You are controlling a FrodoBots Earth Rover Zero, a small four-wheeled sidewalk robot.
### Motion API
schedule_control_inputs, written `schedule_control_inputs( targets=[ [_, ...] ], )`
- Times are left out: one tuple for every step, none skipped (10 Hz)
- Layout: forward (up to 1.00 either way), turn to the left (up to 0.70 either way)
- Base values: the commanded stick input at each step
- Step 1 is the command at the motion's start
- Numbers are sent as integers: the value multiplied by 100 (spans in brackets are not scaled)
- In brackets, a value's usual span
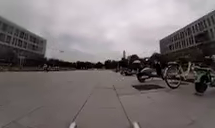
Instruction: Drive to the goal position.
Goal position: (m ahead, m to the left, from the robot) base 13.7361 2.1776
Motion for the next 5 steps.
schedule_control_inputs(
  targets=[
    [70,1],
    [70,1],
    [70,1],
    [70,1],
    [70,1]
  ],
)
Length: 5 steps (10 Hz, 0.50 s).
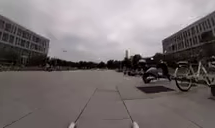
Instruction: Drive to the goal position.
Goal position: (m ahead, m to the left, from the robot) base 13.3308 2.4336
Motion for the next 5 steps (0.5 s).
schedule_control_inputs(
  targets=[
    [70,1],
    [70,1],
    [70,1],
    [70,1],
    [70,1]
  ],
)
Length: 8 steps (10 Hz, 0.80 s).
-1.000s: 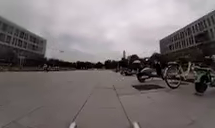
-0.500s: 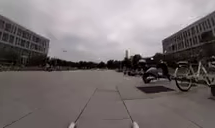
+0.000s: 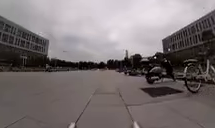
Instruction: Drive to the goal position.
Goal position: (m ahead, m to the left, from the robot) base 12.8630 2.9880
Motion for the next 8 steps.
schedule_control_inputs(
  targets=[
    [70,1],
    [70,1],
    [70,1],
    [70,1],
    [70,1],
    [70,1],
    [70,1],
    [70,1]
  ],
)
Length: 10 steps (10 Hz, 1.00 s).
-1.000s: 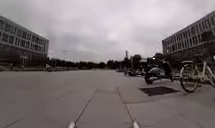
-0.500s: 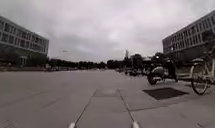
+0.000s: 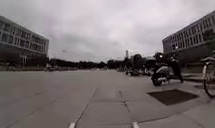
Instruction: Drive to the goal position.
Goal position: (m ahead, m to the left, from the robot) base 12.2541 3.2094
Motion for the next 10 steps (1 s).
schedule_control_inputs(
  targets=[
    [70,1],
    [70,1],
    [70,1],
    [70,1],
    [70,1],
    [70,1],
    [70,1],
    [70,1],
    [70,1],
    [70,1]
  ],
)
